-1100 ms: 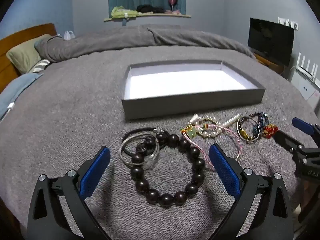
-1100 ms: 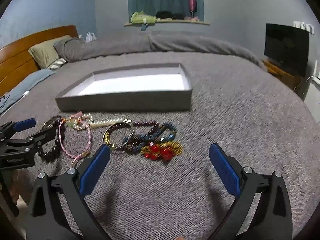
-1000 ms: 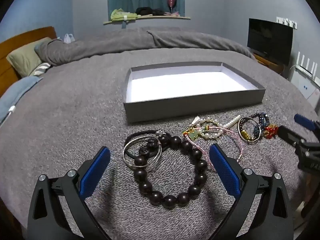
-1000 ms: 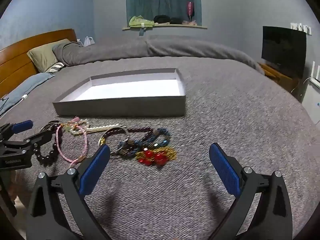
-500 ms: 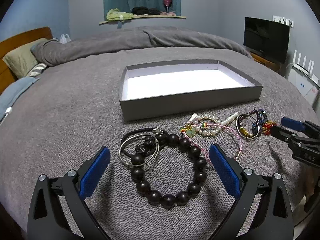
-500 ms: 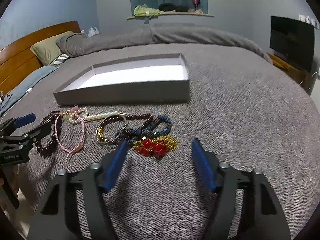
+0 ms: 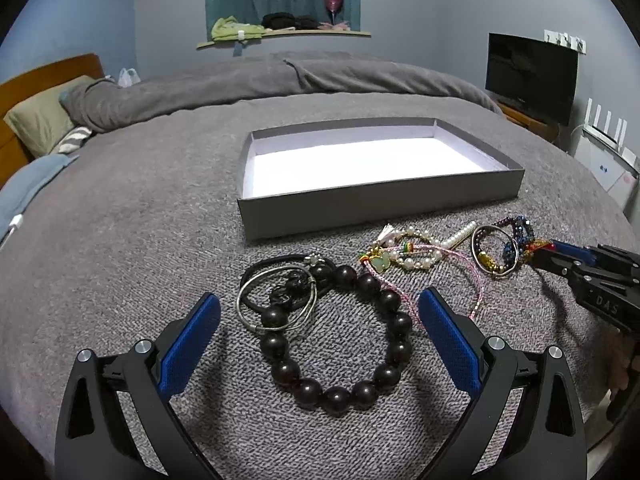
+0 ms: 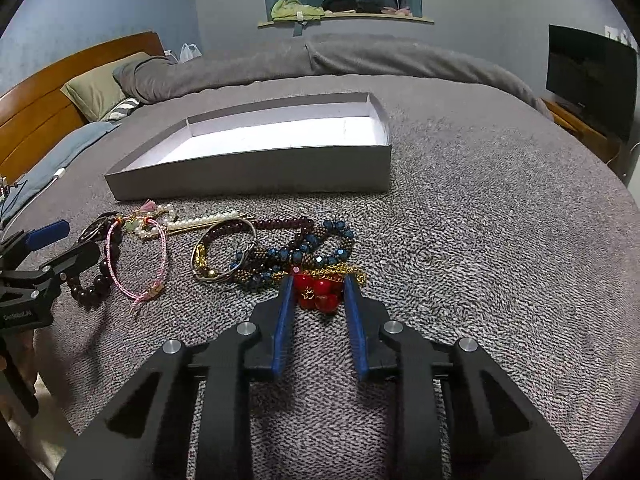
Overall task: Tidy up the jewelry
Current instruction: 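Move the right gripper over the red-and-gold charm chain, then grasp the red charm chain with the right gripper while the left grasps the silver bangle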
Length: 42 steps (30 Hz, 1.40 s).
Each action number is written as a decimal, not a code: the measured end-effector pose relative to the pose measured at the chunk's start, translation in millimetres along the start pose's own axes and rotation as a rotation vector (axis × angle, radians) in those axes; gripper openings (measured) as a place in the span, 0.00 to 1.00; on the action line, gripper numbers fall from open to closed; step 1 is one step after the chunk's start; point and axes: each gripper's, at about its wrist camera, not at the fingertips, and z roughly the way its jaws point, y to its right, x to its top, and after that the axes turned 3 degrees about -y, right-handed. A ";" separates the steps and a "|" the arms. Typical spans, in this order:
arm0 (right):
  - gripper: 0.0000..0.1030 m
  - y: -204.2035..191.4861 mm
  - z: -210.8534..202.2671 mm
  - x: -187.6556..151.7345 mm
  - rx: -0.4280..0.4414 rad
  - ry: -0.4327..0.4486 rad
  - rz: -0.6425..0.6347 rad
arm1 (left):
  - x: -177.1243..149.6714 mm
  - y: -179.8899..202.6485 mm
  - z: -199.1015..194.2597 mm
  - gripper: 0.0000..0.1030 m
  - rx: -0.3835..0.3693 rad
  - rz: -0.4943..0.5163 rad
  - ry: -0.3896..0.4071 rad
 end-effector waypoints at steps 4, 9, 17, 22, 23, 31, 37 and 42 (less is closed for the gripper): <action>0.24 1.4 -9.2 -3.5 0.006 0.025 -0.006 | 0.9 -1.9 -0.6 0.95 -0.009 -0.008 -0.010; 0.24 5.4 -24.1 -2.3 -0.003 0.088 0.005 | 4.5 -11.5 -5.2 0.95 -0.024 -0.024 -0.023; 0.24 20.8 -37.6 4.7 -0.006 0.147 0.039 | 6.1 -29.4 -9.3 0.94 -0.038 -0.023 -0.029; 0.24 22.5 -39.1 5.0 0.002 0.148 0.041 | 6.5 -32.3 -5.5 0.91 -0.030 -0.009 -0.036; 0.24 22.8 -39.2 5.0 0.002 0.148 0.041 | 6.3 -33.2 -4.3 0.84 -0.035 -0.013 -0.041; 0.24 21.9 -40.5 2.8 0.002 0.150 0.038 | 4.2 -39.1 7.7 0.60 -0.086 -0.049 -0.081; 0.24 19.1 -40.3 2.4 -0.001 0.151 0.030 | 4.5 -44.7 11.0 0.48 -0.110 -0.074 -0.099; 0.24 19.4 -41.9 2.2 -0.009 0.161 0.031 | 4.4 -41.4 7.6 0.47 -0.100 -0.061 -0.091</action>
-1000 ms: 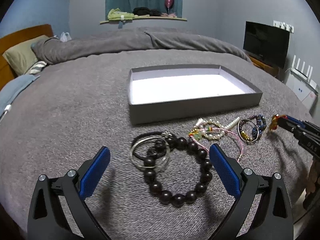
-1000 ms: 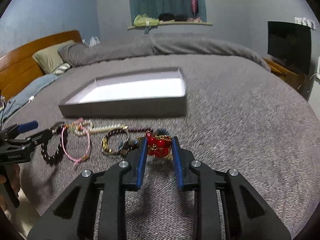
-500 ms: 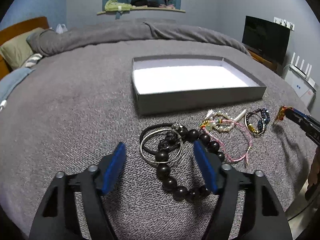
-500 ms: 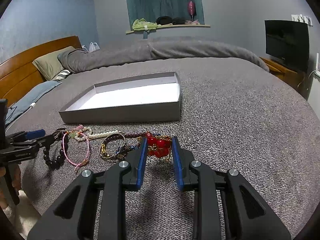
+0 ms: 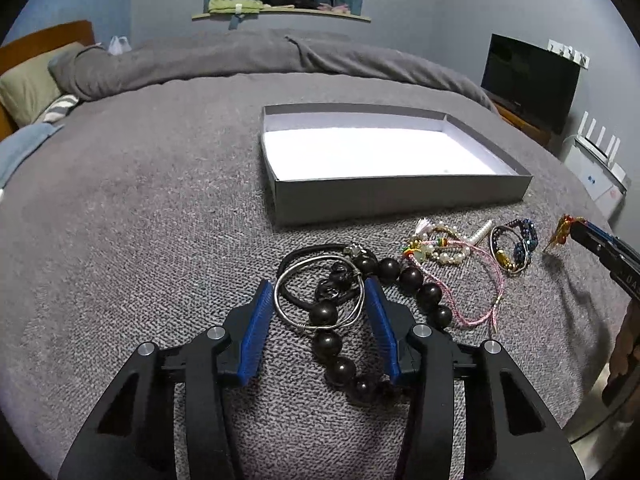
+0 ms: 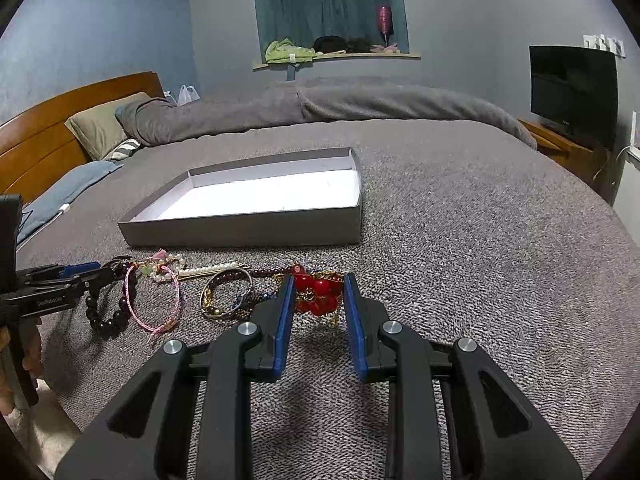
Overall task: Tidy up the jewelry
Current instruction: 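Grasp the red charm chain with the right gripper while the left grasps the silver bangle, then carry both items into the grey box and open both grippers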
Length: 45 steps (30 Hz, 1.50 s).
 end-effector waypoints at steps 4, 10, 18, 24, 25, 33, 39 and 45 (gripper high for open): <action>0.24 0.4 -2.4 -0.1 -0.003 0.011 0.000 | 0.7 0.8 -10.2 0.47 0.026 0.008 0.033; 0.24 -0.2 -7.8 6.8 0.001 0.035 0.001 | 9.8 6.5 -27.0 0.47 0.047 0.041 0.079; 0.24 3.2 -10.8 44.8 0.006 0.091 0.025 | 52.8 19.7 -38.3 0.47 0.026 0.086 0.141; 0.24 7.9 3.2 83.7 -0.002 0.123 0.042 | 92.5 20.5 -30.3 0.47 0.013 0.076 0.181; 0.24 8.8 9.1 92.0 -0.004 0.122 0.040 | 100.2 19.0 -26.2 0.47 0.012 0.071 0.183; 0.24 25.0 69.6 140.0 0.026 0.086 0.090 | 149.7 7.5 24.9 0.47 0.000 0.022 0.152; 0.24 13.6 121.1 160.6 0.045 0.040 0.075 | 173.9 -3.7 79.4 0.47 0.008 -0.024 0.049; 0.24 0.3 161.3 157.3 0.037 -0.053 0.030 | 172.6 -8.4 114.3 0.47 0.038 -0.020 -0.042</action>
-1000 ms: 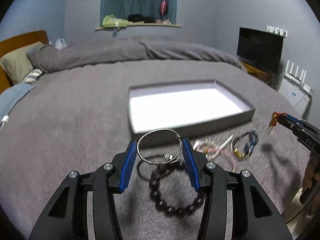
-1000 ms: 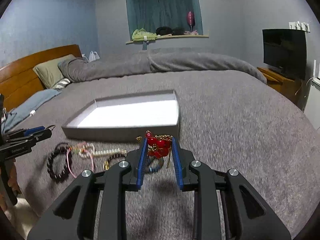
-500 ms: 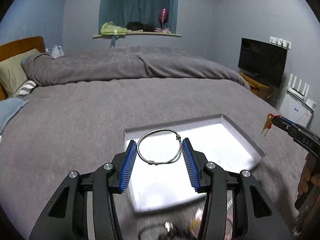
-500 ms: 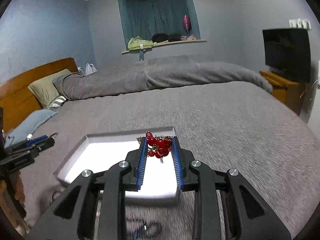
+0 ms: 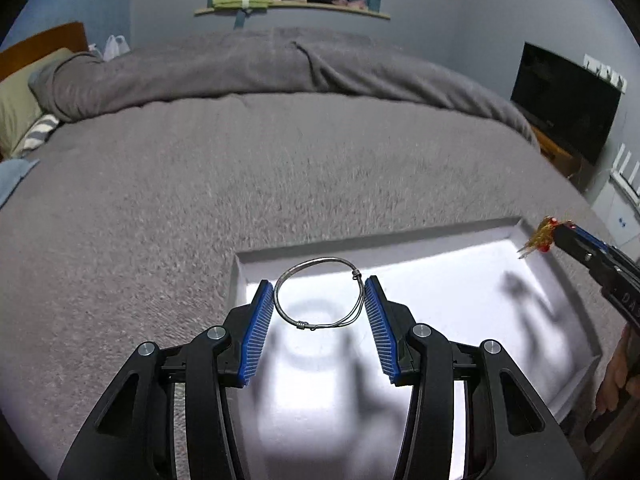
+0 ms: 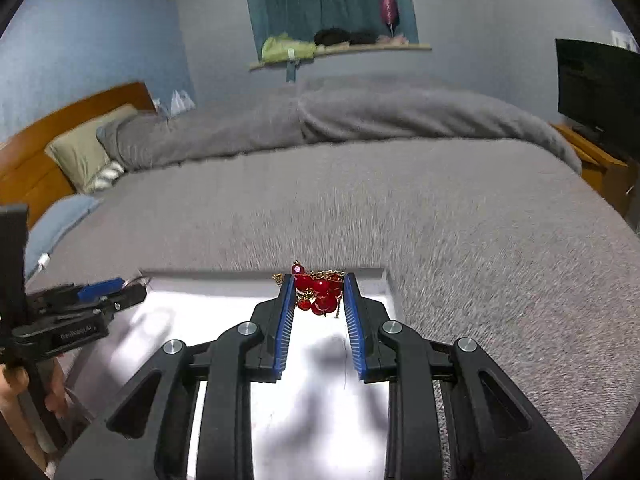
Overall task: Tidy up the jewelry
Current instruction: 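Carry both items into the grey box and open both grippers, then withdraw both grippers from the box back toward the bracelet pile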
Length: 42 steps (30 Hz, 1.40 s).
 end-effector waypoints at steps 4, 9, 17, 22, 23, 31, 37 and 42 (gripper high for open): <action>0.24 -1.7 15.3 -6.0 -0.035 -0.068 -0.015 | -2.6 2.6 10.6 0.47 0.018 0.015 -0.031; 0.24 -3.2 24.6 -9.3 -0.067 -0.100 -0.024 | -3.7 -0.2 18.2 0.47 0.023 0.020 -0.059; 0.24 -3.0 37.8 -14.0 -0.082 -0.158 -0.035 | -3.8 -5.6 29.1 0.48 0.005 0.003 -0.102; 0.24 -1.6 38.7 -15.6 -0.080 -0.169 -0.028 | -2.9 -4.3 28.0 0.55 0.004 0.001 -0.103; 0.25 -1.1 38.6 -15.1 -0.079 -0.168 -0.028 | -2.6 -4.3 26.4 0.57 0.006 0.001 -0.095; 0.42 2.1 35.7 -12.8 -0.066 -0.147 -0.015 | -2.3 -2.2 25.2 0.58 0.009 0.000 -0.084; 0.62 4.2 20.3 -9.7 -0.025 -0.098 0.018 | -3.3 -0.3 15.2 0.65 0.014 -0.001 -0.035; 0.81 6.8 -5.5 -4.6 -0.003 -0.007 0.044 | -2.0 2.6 -2.3 0.73 0.006 -0.007 0.030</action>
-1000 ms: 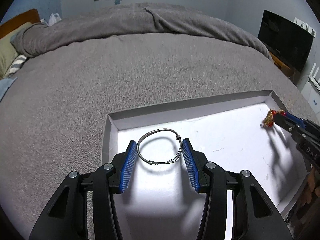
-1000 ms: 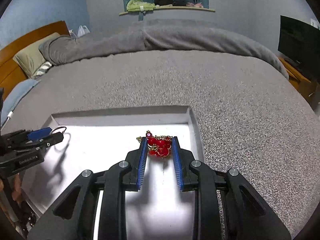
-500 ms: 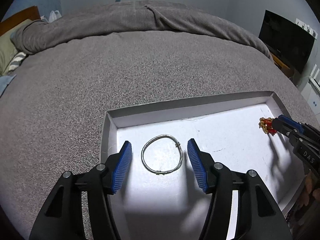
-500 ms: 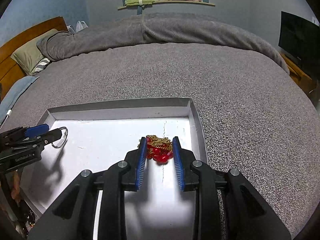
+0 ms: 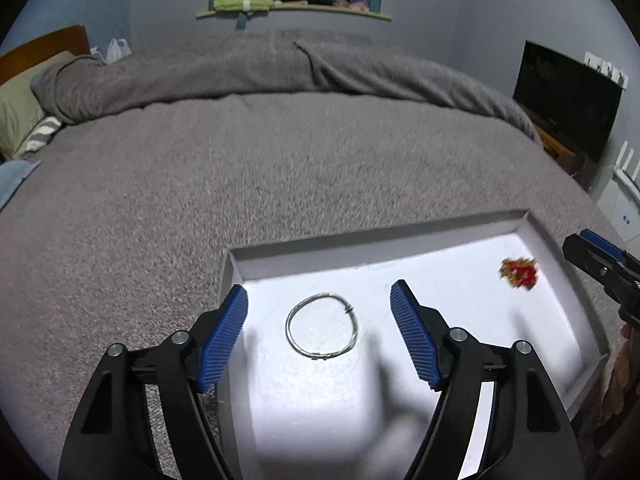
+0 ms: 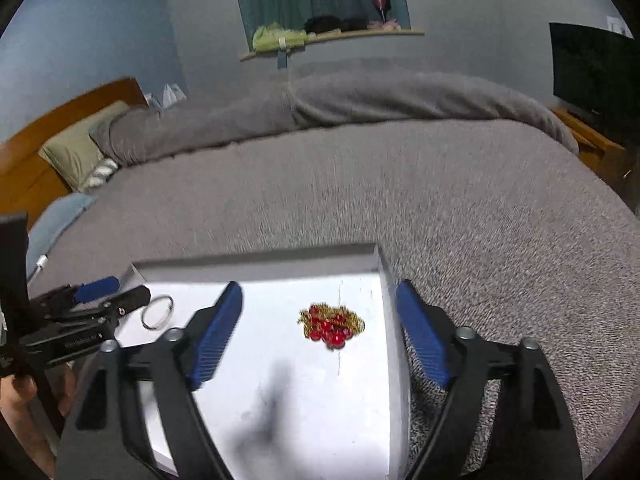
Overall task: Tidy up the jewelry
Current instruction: 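Withdraw both grippers from the box back toward the bracelet pile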
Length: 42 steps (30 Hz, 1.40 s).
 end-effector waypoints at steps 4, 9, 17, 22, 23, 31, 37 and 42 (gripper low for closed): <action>0.91 0.8 -16.0 1.3 0.002 0.041 0.013 | -0.1 4.6 -15.7 0.79 0.000 -0.001 0.036; 0.93 1.1 -30.5 -1.2 -0.002 0.060 0.028 | -5.0 10.3 -33.5 0.87 0.039 0.013 0.083; 0.95 0.9 -55.2 -10.4 -0.012 0.094 0.023 | -17.7 11.7 -51.0 0.91 0.071 0.009 0.113; 0.95 0.2 -66.6 -17.7 -0.010 0.104 0.021 | -28.0 13.6 -61.4 0.91 0.085 0.027 0.127; 0.95 -0.7 -68.4 -19.5 -0.010 0.103 0.018 | -30.7 13.8 -64.0 0.91 0.089 0.031 0.131; 0.95 -0.4 -82.2 -43.0 -0.022 0.095 0.006 | -54.1 15.5 -83.5 0.91 0.077 0.042 0.149; 0.95 9.9 -92.9 -64.6 -0.041 0.085 0.024 | -75.8 13.3 -98.8 0.91 0.065 0.040 0.173; 0.95 14.4 -106.8 -81.9 -0.059 0.097 0.027 | -94.3 11.0 -109.0 0.91 0.052 0.037 0.175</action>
